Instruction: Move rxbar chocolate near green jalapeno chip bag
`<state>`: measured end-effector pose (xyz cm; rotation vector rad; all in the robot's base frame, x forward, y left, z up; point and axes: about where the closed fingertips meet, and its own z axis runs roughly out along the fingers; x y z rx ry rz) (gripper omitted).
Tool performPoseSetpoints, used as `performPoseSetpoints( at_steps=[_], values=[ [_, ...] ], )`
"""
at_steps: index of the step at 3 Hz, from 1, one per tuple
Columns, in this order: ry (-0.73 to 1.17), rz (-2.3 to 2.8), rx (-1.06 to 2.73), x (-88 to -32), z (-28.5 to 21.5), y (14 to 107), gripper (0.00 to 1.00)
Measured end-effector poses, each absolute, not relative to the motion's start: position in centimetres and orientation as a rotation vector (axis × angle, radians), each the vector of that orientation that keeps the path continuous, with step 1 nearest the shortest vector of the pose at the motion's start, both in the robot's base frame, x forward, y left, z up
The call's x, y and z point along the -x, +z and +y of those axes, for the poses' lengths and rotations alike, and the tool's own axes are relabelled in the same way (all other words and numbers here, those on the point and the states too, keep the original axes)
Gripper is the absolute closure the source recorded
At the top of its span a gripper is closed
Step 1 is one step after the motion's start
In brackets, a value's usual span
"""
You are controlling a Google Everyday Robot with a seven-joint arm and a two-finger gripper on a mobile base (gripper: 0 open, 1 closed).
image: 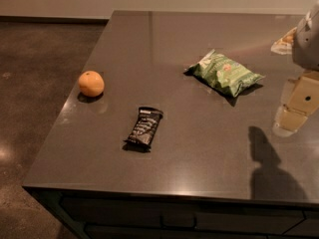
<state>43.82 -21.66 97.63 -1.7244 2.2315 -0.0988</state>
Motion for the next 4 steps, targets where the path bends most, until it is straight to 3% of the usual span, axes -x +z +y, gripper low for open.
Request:
performPoseSetpoints(
  at_steps=[2,4],
  values=[
    [-0.106,2.181,1.779,-44.1,-20.3,98.0,0.00],
    [-0.030,1.934,2.015,-46.2,-13.3,97.1,0.00]
  ],
)
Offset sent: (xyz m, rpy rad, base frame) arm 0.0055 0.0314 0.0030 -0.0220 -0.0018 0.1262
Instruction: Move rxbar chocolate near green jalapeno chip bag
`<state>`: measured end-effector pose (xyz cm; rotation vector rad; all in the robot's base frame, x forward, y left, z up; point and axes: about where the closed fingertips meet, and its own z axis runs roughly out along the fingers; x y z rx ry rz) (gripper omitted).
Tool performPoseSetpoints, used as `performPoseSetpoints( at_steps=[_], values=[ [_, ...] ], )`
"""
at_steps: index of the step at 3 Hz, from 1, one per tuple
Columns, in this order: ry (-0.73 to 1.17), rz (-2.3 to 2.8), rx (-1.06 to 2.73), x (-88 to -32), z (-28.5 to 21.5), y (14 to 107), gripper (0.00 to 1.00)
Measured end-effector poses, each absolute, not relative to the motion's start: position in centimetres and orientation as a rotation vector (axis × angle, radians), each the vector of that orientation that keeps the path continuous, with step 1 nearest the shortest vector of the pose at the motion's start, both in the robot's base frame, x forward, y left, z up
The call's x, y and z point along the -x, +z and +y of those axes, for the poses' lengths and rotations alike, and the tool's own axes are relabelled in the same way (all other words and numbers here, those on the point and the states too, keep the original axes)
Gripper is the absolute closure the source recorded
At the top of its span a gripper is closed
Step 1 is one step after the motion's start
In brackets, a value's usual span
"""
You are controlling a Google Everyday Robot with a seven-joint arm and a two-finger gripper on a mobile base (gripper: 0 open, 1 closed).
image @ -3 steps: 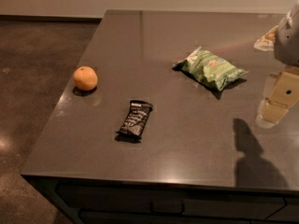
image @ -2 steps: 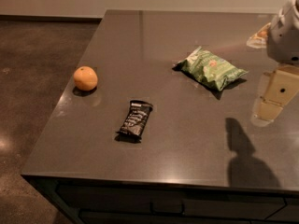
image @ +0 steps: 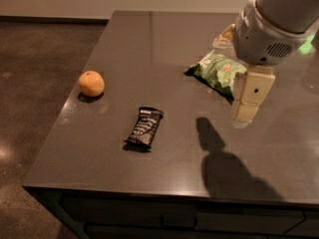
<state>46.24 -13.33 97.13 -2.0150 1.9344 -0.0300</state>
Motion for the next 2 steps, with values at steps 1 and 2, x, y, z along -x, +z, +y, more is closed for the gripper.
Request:
performPoseSetpoints(
  at_steps=[1,2],
  values=[
    [0.021,1.806,2.162,-47.2,-10.2,95.5,0.00],
    [0.047,1.665,2.313,-47.2,-7.1,93.9,0.00]
  ],
)
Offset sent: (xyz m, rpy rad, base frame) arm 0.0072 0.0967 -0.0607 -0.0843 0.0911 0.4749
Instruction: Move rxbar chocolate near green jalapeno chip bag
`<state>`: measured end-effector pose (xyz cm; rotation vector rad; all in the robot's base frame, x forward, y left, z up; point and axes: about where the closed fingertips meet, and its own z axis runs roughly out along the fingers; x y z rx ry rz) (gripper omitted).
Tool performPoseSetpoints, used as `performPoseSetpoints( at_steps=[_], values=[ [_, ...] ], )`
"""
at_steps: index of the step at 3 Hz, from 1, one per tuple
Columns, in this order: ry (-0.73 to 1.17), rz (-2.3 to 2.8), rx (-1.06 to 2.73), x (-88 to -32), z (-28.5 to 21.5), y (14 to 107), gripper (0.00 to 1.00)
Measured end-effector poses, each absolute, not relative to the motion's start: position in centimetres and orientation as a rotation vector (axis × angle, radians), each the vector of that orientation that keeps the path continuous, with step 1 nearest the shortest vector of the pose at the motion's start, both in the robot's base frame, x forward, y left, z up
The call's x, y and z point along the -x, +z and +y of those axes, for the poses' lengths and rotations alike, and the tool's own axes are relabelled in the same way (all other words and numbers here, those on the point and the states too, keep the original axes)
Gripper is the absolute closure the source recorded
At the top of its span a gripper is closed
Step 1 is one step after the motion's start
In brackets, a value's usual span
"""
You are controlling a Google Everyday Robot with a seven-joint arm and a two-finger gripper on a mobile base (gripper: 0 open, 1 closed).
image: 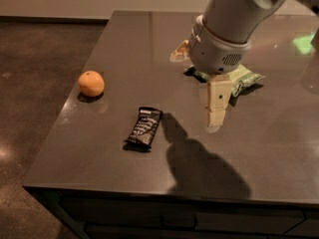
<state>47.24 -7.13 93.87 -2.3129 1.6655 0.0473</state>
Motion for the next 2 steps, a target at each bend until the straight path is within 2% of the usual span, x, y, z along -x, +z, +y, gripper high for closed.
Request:
performPoseSetpoints(
  at_steps=[2],
  values=[
    [0.110,1.423,2.565,-46.4,-1.5,89.9,0.00]
  ],
)
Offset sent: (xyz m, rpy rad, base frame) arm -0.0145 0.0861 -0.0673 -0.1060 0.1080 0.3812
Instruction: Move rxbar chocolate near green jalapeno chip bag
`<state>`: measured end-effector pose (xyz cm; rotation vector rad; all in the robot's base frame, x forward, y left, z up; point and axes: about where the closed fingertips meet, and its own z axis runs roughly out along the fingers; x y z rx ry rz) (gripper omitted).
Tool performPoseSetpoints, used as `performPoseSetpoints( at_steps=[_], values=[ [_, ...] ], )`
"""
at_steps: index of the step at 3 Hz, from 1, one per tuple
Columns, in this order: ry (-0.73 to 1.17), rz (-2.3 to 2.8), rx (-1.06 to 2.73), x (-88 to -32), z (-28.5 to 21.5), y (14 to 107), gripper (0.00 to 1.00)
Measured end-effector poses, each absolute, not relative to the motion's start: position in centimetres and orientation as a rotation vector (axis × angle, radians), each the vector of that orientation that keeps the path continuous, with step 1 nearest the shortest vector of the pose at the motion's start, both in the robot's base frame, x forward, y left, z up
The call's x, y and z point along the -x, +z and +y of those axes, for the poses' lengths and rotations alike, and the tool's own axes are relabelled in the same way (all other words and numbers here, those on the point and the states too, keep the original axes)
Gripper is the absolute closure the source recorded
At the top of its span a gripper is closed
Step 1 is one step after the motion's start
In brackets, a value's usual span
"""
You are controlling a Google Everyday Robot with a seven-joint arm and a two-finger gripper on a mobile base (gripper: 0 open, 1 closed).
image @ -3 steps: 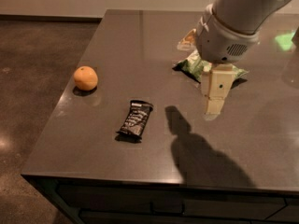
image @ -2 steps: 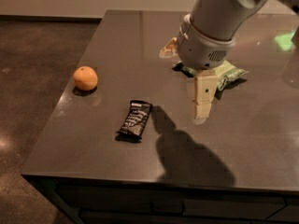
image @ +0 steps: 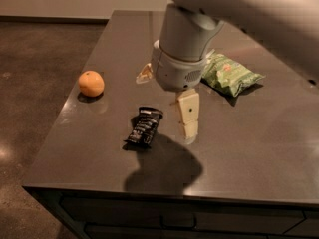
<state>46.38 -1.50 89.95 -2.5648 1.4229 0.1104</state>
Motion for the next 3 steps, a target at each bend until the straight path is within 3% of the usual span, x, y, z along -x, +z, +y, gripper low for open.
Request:
performPoseSetpoints(
  at_steps=[3],
  values=[
    [0.151,1.216,2.761,-45.8,3.6,85.0,0.00]
  ],
)
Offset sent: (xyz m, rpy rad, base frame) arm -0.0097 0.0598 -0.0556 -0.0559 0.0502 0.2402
